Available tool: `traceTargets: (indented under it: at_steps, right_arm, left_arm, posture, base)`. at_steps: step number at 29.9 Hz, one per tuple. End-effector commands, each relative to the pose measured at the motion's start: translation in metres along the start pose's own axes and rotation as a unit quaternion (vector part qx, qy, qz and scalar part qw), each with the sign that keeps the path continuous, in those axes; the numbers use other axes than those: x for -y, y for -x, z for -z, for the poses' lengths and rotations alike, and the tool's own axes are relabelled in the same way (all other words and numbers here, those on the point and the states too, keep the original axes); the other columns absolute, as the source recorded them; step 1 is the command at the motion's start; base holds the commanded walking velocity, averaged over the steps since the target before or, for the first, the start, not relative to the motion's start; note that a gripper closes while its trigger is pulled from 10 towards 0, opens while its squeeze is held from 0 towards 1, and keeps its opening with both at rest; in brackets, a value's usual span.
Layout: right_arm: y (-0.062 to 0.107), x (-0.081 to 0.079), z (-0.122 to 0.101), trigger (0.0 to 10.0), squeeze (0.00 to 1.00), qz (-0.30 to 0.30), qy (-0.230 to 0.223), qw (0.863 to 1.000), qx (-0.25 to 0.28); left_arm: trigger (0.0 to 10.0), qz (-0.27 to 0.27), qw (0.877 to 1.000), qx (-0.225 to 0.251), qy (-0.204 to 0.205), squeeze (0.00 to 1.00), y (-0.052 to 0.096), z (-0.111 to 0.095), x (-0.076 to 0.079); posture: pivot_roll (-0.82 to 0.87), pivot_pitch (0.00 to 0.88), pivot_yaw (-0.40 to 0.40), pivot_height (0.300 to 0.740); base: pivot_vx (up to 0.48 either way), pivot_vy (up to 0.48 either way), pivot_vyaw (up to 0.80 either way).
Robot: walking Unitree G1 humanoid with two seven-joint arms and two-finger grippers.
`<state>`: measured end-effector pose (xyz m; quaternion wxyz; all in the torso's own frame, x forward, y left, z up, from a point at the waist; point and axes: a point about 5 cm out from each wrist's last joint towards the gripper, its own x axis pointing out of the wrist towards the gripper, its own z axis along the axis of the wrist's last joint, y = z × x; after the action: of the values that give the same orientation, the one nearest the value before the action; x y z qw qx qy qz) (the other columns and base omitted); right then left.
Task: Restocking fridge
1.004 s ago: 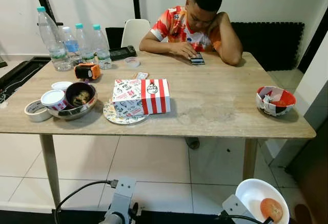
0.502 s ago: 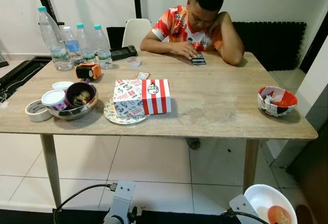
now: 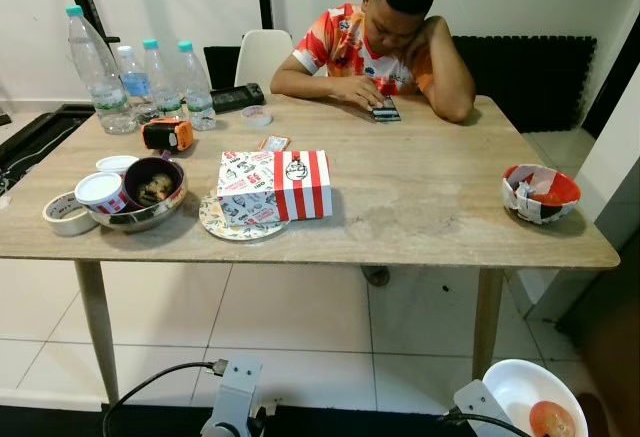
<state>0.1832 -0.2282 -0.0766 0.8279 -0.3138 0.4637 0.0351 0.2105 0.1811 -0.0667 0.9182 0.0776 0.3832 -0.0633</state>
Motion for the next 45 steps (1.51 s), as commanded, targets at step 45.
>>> traceTargets:
  at_steps: [45]
  right_arm:
    - [0.003, -0.006, 0.006, 10.0, 0.00, 0.002, -0.018, 1.000, 0.004]
  left_arm:
    - [10.0, 0.015, 1.000, 0.007, -0.024, 0.00, 0.003, 0.005, 0.000]
  posture:
    - [-0.04, 0.105, -0.006, 0.740]
  base:
    - [0.000, 0.000, 0.00]
